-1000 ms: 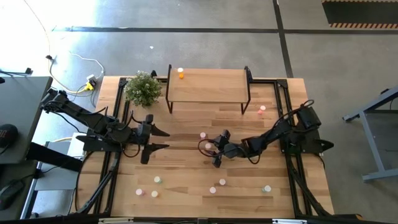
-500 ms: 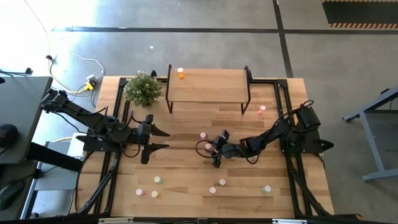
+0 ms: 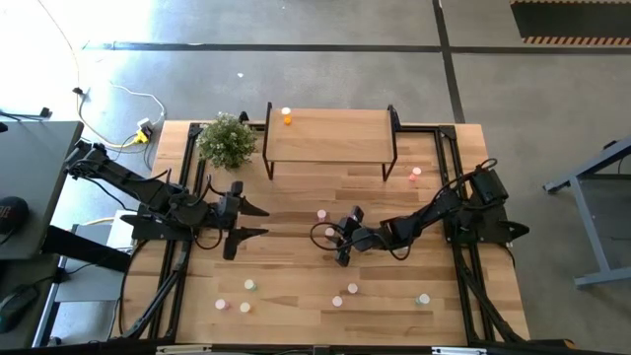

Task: Pick and place medicine bottles onto shelf by color
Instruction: Put the middle pink pill bottle on the shelf

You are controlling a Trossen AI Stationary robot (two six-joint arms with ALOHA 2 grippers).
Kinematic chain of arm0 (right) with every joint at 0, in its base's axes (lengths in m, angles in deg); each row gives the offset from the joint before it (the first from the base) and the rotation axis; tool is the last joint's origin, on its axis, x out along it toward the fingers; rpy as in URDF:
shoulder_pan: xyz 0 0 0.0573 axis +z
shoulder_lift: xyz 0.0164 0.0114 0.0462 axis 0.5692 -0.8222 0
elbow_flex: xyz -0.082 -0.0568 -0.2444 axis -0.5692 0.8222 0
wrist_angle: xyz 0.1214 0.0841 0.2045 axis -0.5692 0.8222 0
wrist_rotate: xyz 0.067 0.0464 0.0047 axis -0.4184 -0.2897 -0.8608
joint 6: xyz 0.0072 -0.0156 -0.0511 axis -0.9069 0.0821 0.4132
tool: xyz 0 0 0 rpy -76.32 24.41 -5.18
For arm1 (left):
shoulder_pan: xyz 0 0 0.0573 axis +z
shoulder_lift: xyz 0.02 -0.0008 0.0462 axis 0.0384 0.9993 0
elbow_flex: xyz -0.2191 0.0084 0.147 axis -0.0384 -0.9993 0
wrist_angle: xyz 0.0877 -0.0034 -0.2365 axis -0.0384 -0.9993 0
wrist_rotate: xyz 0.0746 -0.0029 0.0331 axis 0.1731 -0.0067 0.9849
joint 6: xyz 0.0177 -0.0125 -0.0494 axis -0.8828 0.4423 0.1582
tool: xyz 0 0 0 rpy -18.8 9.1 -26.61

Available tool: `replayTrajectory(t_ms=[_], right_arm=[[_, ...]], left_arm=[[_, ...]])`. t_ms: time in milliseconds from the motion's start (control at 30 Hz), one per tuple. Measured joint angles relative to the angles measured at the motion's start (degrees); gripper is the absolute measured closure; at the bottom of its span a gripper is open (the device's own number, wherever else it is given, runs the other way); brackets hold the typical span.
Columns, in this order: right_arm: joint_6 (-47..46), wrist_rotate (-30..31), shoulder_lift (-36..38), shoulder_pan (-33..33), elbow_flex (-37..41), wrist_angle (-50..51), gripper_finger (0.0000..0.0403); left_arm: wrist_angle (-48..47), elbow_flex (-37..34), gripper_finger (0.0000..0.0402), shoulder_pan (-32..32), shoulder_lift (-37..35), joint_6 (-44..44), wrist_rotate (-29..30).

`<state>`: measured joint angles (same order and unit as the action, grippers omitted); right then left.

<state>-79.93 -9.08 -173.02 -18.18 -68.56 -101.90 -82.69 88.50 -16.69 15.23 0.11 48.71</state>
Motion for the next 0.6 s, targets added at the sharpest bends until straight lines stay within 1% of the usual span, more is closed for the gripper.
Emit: replayTrajectory(t_ms=[133,333,400,600], right_arm=[[-0.86,-0.85,0.04,0.02,0.0,-0.18,0.0291],[-2.95,-5.2,1.96,0.62,-0.17,-2.85,0.029],[-2.92,-5.77,3.06,0.96,-0.97,-2.71,0.029],[1.75,-6.99,6.46,0.25,-4.86,-1.46,0.029]], left_arm=[[0.0,0.0,0.0206,0.0,0.0,0.0,0.02],[0.01,0.0,0.0206,0.0,0.0,0.03,0.02],[0.01,0.0,0.0206,-0.01,0.0,0.04,0.02],[0.08,0.0,0.0206,0.0,-0.02,0.04,0.08]])
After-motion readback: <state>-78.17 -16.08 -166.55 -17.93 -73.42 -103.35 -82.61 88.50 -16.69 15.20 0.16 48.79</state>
